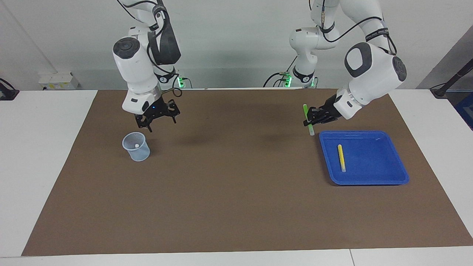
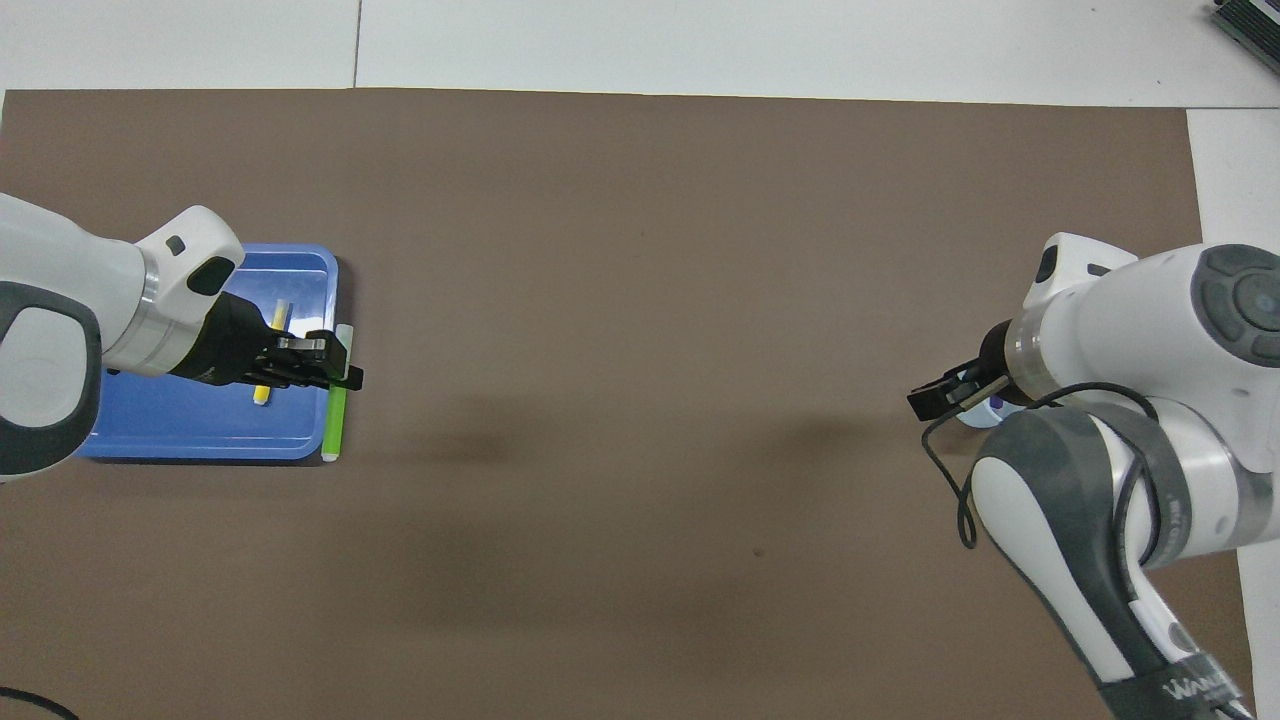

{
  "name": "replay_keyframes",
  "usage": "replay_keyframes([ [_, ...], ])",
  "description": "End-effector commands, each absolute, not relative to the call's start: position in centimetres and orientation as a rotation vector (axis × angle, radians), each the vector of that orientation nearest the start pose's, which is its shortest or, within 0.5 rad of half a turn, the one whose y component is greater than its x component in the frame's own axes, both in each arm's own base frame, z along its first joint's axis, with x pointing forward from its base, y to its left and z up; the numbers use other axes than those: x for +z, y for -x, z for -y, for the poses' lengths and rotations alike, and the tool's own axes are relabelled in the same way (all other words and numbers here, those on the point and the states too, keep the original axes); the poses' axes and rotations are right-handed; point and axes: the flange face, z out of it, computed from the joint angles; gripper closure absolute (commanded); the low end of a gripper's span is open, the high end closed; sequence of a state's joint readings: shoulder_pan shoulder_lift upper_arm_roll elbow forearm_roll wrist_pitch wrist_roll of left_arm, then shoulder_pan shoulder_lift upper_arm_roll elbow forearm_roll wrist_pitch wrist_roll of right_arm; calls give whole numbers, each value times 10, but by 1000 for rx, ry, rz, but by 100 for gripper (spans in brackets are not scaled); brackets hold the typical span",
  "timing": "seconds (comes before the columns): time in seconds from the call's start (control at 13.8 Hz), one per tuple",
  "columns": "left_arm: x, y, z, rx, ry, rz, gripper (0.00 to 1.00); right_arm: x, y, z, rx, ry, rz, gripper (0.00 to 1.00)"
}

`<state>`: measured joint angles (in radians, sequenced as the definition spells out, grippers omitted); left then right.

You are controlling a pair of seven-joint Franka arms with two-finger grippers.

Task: Right arm passes pens to left for tray arrangement
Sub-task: 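Lower the green pen into the blue tray and release it with the left gripper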

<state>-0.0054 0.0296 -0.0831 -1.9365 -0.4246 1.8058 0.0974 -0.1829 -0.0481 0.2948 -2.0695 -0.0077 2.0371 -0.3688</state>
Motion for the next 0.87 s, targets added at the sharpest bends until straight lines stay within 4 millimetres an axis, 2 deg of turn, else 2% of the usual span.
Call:
replay_keyframes([
  [0.0, 462, -550, 59, 278, 3456, -244, 100, 421, -550, -35, -20, 3077, 911, 0],
  [0.22, 459, -551, 30, 264, 3380, -293, 100, 404, -556, -31, 2, 3090, 988, 1],
  [0.43, 451, -555, -1, 260, 3321, -307, 100, 385, -563, -10, -6, 3068, 1030, 10],
  [0.51, 449, -556, -15, 252, 3311, -295, 100, 383, -563, -9, -2, 3067, 1027, 12],
  [0.65, 439, -562, -29, 243, 3312, -322, 100, 382, -563, -8, 3, 3067, 1024, 16],
  [0.72, 432, -564, -44, 245, 3289, -317, 100, 382, -562, -7, 8, 3067, 1022, 18],
  [0.8, 426, -567, -49, 243, 3269, -333, 100, 380, -561, -7, 18, 3065, 1021, 18],
])
